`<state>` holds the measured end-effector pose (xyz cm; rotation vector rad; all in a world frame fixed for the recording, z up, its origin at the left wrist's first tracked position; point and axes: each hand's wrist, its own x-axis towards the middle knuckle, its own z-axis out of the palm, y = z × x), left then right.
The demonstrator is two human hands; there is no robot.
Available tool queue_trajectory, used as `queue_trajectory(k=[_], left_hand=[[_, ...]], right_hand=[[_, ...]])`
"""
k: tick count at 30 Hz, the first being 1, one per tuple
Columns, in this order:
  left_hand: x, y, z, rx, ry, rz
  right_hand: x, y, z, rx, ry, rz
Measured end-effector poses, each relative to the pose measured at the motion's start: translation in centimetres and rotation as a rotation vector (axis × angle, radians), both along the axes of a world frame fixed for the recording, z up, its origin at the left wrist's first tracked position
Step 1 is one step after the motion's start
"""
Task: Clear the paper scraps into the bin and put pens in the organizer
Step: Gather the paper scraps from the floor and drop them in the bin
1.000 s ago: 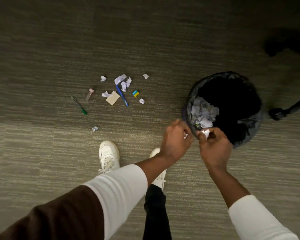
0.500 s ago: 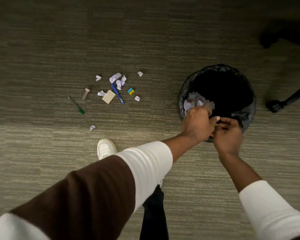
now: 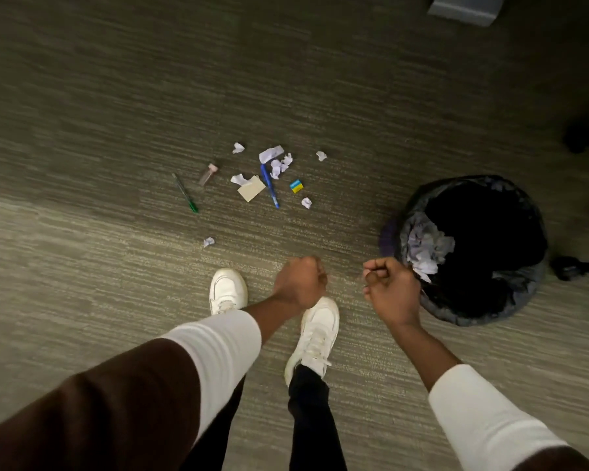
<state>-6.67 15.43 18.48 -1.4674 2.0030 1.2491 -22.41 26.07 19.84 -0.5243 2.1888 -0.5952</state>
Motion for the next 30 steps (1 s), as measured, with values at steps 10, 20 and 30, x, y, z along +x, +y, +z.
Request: queue_trajectory(k=[10,20,30], left_hand=[[10.2,-8.5,-3.7,0.101,-0.163,0.003],[17.7,-15.9,-10.3,0.023,-0.332,0.041],[20.4,-14.7,-24.7,-0.13,-0.469,0.166]], right_hand=[[5.0,-9.2,-1.3,0.165,0.033,0.227],[7.7,-18.9,-8.9,0.28,0.132,0.565],[5.7,-23.5,-22.1,0.43,0.431,0.977]])
